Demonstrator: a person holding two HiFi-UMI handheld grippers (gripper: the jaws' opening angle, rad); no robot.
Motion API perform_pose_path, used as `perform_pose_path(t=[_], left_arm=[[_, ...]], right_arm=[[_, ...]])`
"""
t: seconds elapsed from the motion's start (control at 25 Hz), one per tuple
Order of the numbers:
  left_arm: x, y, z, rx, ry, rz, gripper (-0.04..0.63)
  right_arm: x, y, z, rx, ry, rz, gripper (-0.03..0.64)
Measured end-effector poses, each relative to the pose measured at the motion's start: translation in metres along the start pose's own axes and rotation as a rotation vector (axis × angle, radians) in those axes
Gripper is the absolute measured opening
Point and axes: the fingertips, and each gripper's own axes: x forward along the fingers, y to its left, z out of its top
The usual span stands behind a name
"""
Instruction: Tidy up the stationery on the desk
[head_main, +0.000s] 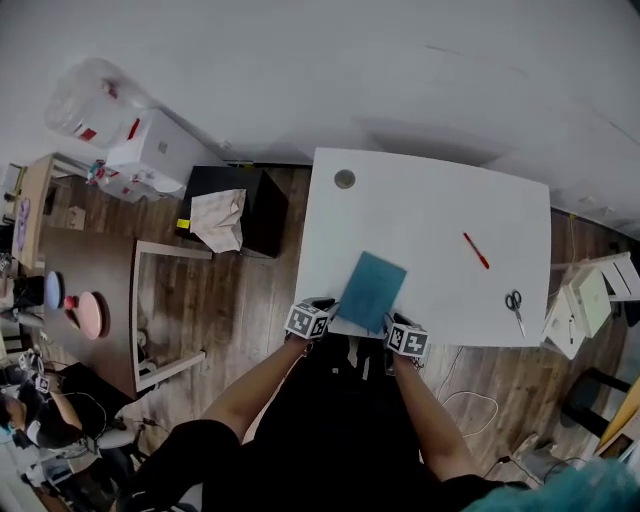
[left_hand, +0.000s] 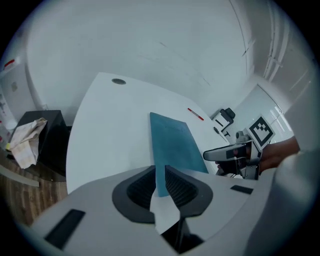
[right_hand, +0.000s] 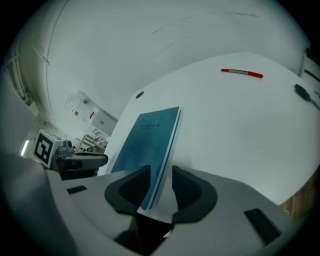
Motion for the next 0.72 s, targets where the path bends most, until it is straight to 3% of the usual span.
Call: perform_pose_path(t=[0.32,0.44,0.72], left_arm=[[0.011,-0.008,0.000,0.093,0.092,-0.077,0.055],[0.012,-0.010,-0.005,0.104,0.104,-0.104,0.049],[0.015,-0.006,-0.003,0.125,0.113,-0.142,0.031]], right_arm=[[-0.001,0.009,-0.023,0.060,-0.018,-0.041,0.143],[0.002,0.013,-0.028,0.059,-0.018,-0.049,0.093],[0.011,0.015,-0.024,0.095,-0.006,-0.108,0.091]])
